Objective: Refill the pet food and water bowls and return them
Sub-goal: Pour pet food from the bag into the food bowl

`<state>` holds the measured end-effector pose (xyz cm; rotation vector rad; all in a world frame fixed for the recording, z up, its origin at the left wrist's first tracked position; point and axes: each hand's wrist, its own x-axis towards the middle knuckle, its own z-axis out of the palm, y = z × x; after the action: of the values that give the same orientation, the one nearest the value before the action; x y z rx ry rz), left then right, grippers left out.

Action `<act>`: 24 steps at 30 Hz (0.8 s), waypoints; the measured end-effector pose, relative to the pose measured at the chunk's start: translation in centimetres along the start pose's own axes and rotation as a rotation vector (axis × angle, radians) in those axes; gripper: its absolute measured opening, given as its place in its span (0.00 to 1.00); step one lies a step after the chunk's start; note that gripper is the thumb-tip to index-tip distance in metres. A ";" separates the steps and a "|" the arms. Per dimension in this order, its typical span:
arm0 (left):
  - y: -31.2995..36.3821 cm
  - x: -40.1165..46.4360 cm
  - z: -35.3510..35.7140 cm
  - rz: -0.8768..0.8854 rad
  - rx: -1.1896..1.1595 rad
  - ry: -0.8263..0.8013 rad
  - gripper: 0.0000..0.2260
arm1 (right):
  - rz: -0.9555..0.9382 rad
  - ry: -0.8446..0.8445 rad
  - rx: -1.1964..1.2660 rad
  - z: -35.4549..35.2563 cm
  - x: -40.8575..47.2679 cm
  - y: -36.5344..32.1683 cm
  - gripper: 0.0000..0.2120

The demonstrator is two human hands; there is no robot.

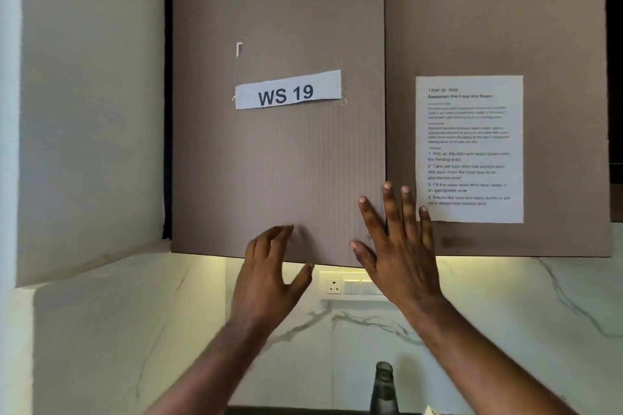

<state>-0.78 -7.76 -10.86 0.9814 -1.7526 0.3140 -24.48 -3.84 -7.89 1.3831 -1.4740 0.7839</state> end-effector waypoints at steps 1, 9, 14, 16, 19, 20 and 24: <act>-0.2 0.5 0.6 0.026 0.023 0.023 0.32 | 0.002 -0.010 0.002 1.0 0.3 0.5 0.37; -0.7 3.0 5.0 0.002 0.103 0.106 0.33 | -0.024 -0.043 0.011 6.6 2.4 2.5 0.36; -1.4 3.4 6.8 0.003 0.101 0.124 0.34 | -0.027 -0.046 0.002 7.9 2.9 2.7 0.36; -1.6 3.7 7.1 0.013 0.090 0.134 0.34 | -0.027 -0.046 -0.007 8.0 2.9 2.7 0.36; -1.7 4.1 7.4 0.041 0.061 0.161 0.33 | -0.022 -0.049 -0.022 8.1 2.8 2.6 0.36; -1.8 4.2 7.4 0.061 0.052 0.175 0.32 | -0.020 -0.050 -0.025 8.1 2.8 2.5 0.36; -1.9 4.3 7.4 0.100 0.023 0.192 0.31 | -0.004 -0.063 -0.030 7.7 2.7 2.3 0.36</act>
<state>-4.76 -15.62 -10.61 0.8522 -1.6277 0.4780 -28.09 -11.57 -7.81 1.3991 -1.5247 0.7185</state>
